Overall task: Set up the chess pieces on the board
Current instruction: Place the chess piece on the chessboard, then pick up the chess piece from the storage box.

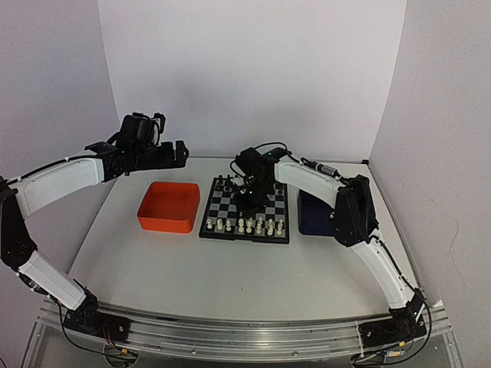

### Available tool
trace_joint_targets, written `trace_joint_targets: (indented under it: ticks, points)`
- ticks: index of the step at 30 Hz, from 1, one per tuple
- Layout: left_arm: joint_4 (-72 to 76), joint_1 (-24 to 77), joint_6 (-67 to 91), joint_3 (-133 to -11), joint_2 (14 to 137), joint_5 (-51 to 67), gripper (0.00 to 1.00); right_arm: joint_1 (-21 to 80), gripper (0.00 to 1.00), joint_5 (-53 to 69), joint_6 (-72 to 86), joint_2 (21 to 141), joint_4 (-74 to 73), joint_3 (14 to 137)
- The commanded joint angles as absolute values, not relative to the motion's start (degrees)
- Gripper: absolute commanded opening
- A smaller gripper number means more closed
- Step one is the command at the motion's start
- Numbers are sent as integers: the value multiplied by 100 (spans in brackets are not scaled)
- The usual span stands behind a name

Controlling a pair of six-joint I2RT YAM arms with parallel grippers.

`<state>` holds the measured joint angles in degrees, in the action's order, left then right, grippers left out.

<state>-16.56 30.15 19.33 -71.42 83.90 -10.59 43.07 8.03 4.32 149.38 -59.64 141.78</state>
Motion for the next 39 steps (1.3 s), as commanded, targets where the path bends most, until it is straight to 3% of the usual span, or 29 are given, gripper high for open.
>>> trace_joint_targets:
  ticks: [1, 15, 19, 31, 39]
  points:
    - [-1626, 2988, 1846, -7124, 8228, -1012, 100, 4342, 23, 872, 391, 14904, -6007, 14486]
    - [-1597, 2988, 1841, -7127, 8219, -1002, 100, 4342, 30, 812, 401, 14790, -5887, 14691]
    - [-1535, 2988, 1828, -7129, 8209, -995, 100, 4341, 39, 507, 428, 14541, -5726, 14710]
    - [-1042, 2979, 1791, -7158, 8198, -1050, 100, 3968, 90, -1076, 492, 12879, -5256, 13496]
    - [-543, 2660, 1751, -7569, 8781, -726, 100, 2721, 95, -823, 1331, 11661, -5243, 11780]
